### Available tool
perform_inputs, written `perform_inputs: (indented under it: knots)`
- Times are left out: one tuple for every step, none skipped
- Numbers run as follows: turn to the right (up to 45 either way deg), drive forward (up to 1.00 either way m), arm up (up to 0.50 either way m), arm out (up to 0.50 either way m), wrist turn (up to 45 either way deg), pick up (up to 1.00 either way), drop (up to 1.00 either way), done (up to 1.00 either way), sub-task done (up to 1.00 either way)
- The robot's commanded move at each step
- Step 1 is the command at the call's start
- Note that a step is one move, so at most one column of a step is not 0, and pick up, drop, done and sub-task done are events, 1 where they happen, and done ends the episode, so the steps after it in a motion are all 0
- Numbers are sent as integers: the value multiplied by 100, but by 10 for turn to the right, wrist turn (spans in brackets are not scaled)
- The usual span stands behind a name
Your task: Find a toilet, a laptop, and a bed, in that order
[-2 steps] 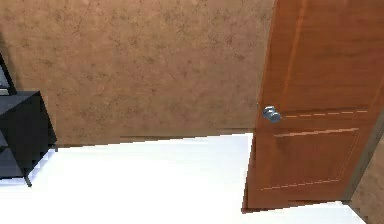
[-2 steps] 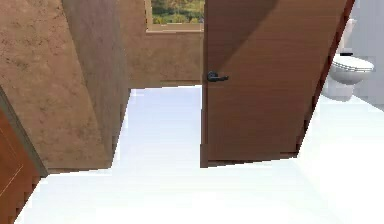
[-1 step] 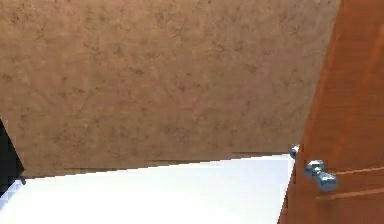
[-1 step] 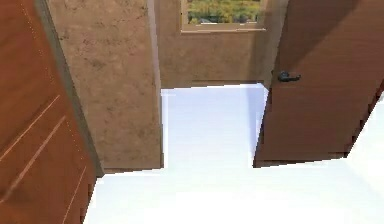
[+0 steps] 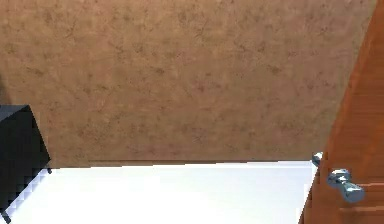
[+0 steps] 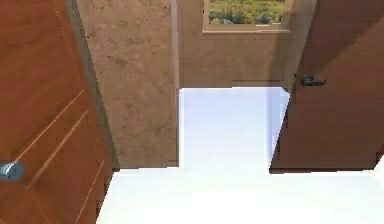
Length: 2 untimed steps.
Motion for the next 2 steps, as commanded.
perform_inputs:
  knots:
    - [0,75,0,0,0,0,0,0,0]
    - [360,0,0,0,0,0,0,0,0]
